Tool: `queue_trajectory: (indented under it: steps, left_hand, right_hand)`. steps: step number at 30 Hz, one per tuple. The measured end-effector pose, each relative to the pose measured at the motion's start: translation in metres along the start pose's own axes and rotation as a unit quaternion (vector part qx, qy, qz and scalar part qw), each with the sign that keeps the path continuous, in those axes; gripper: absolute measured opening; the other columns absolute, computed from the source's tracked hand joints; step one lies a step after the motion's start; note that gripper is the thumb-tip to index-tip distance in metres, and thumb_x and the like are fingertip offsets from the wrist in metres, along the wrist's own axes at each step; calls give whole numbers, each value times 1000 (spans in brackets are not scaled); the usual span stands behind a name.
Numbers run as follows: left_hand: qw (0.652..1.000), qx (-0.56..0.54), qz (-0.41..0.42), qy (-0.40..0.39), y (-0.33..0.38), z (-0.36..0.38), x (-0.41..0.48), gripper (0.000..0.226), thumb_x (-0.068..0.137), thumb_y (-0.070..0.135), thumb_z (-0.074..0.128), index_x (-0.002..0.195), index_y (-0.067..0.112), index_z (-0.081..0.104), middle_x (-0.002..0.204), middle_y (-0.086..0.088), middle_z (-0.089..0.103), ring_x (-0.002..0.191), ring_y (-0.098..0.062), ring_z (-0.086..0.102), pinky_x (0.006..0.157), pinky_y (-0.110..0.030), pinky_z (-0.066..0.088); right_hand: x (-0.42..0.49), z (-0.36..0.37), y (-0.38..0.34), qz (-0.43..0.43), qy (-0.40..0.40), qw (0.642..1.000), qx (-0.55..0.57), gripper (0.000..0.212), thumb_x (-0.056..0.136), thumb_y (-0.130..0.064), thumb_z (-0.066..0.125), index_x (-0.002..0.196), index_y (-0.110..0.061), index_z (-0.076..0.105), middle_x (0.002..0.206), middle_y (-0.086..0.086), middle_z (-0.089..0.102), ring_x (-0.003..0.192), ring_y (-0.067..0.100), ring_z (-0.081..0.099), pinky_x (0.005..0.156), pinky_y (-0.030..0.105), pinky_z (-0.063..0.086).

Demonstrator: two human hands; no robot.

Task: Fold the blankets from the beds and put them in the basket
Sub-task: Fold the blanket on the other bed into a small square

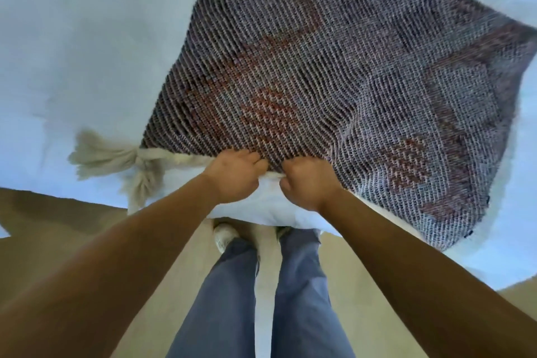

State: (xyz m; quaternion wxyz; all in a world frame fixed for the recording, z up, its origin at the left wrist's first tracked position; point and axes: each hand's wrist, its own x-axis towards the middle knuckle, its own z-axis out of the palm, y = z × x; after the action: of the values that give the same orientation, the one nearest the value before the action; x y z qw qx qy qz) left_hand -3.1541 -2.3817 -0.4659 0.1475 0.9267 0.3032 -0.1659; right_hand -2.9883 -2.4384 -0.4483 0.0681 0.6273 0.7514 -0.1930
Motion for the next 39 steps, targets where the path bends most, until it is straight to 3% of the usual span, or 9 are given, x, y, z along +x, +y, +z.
queue_trajectory:
  steps: [3,6,11,16,21,28,32,37,39]
  left_hand:
    - [999,-33,-32,-16,6,-5,3,37,85,39,46,114,15,45,111,-4,54,101,-24,53,77,-33,42]
    - [998,-41,11,42,35,-18,20,50,76,53,49,112,17,48,106,-2,54,98,-22,52,77,-33,42]
    - [992,-19,107,66,108,-34,65,60,80,52,47,126,14,42,116,-8,47,103,-25,46,82,-37,36]
    - [997,-50,65,15,200,-35,118,57,82,55,50,120,13,42,117,-10,47,107,-28,46,86,-41,38]
    - [987,-147,-59,-37,290,-32,166,62,83,60,47,122,12,39,119,-9,44,110,-27,46,85,-42,43]
    - [979,-130,-130,-90,366,-37,219,75,73,66,54,120,10,36,117,-10,42,107,-27,48,80,-39,46]
    - [982,-116,-114,-92,385,-45,236,38,91,39,45,112,8,48,109,-12,59,95,-28,61,73,-34,46]
    - [960,-263,-38,-93,426,-55,252,24,92,26,45,104,7,52,97,-17,65,90,-34,62,71,-34,44]
    - [957,-254,-63,-127,433,-50,260,24,94,23,44,109,5,50,107,-16,62,99,-32,61,79,-36,46]
  right_hand:
    - [-9,0,6,-28,-42,997,63,23,82,-27,52,90,-6,56,95,15,61,90,31,55,64,29,29]
    - [-22,-9,21,57,67,970,225,20,79,-25,55,82,-5,55,84,10,55,80,25,50,63,26,28]
    - [-72,-13,109,374,247,839,309,23,85,-13,54,103,-1,57,104,14,52,97,29,50,82,33,40]
    - [-136,3,206,619,200,695,307,55,85,-28,58,129,0,39,136,24,36,126,39,32,100,47,32]
    - [-162,16,258,674,153,621,370,72,80,-42,64,132,-2,35,136,22,35,126,38,32,101,46,31]
    - [-177,23,301,514,152,684,495,24,87,-34,58,79,-13,49,71,0,52,76,26,54,58,30,36]
    - [-196,22,325,439,150,714,525,12,89,-25,56,88,-14,52,84,4,60,79,22,55,68,29,40]
    - [-228,28,370,514,245,629,529,27,83,-22,61,63,-18,43,65,3,50,62,18,45,61,32,38]
    - [-231,34,377,524,226,636,519,28,84,-24,61,61,-18,46,62,1,51,62,19,46,62,33,39]
